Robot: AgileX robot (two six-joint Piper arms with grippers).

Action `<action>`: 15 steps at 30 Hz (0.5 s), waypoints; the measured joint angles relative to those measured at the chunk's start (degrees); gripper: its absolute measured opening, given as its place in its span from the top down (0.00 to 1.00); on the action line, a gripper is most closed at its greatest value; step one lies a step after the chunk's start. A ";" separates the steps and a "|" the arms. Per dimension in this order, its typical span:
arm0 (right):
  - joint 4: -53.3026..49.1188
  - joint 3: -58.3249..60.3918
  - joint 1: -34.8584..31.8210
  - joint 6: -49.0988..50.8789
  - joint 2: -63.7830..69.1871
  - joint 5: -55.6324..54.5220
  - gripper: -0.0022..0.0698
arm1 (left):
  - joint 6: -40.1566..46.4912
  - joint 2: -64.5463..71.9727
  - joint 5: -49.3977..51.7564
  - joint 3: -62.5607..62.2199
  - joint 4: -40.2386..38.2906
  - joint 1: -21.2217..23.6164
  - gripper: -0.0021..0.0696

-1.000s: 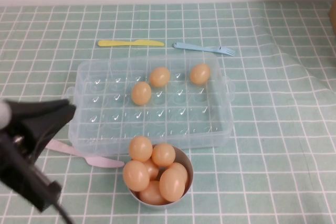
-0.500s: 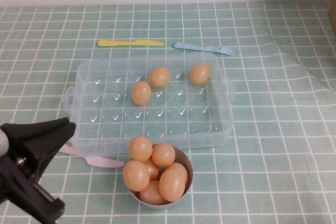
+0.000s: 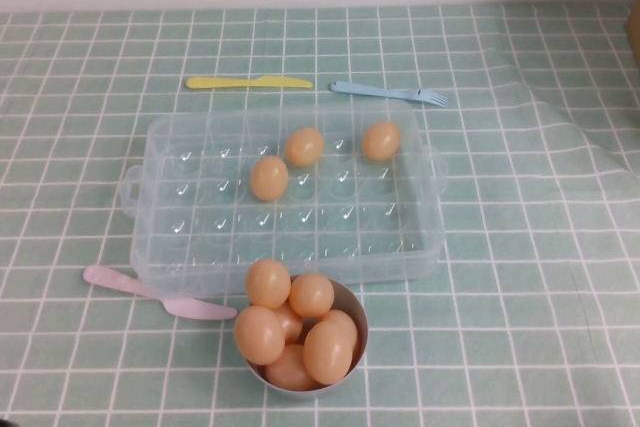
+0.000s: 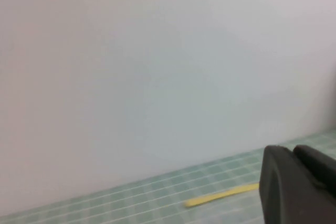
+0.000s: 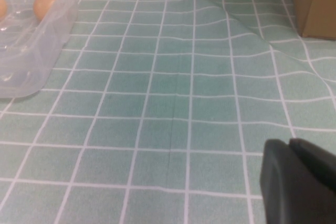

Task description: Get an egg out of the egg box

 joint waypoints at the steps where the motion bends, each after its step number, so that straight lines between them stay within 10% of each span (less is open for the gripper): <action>1: 0.00 0.00 0.00 0.00 0.00 0.00 0.99 | -0.09 -1.80 0.87 0.75 -0.26 2.25 0.97; 7: 0.00 0.00 0.00 0.00 0.00 0.00 0.99 | -2.04 -10.35 7.21 4.29 -1.02 13.26 0.97; 15: 0.00 0.00 0.00 0.00 0.00 0.03 0.99 | -3.94 -10.71 18.44 5.33 -1.02 14.19 0.97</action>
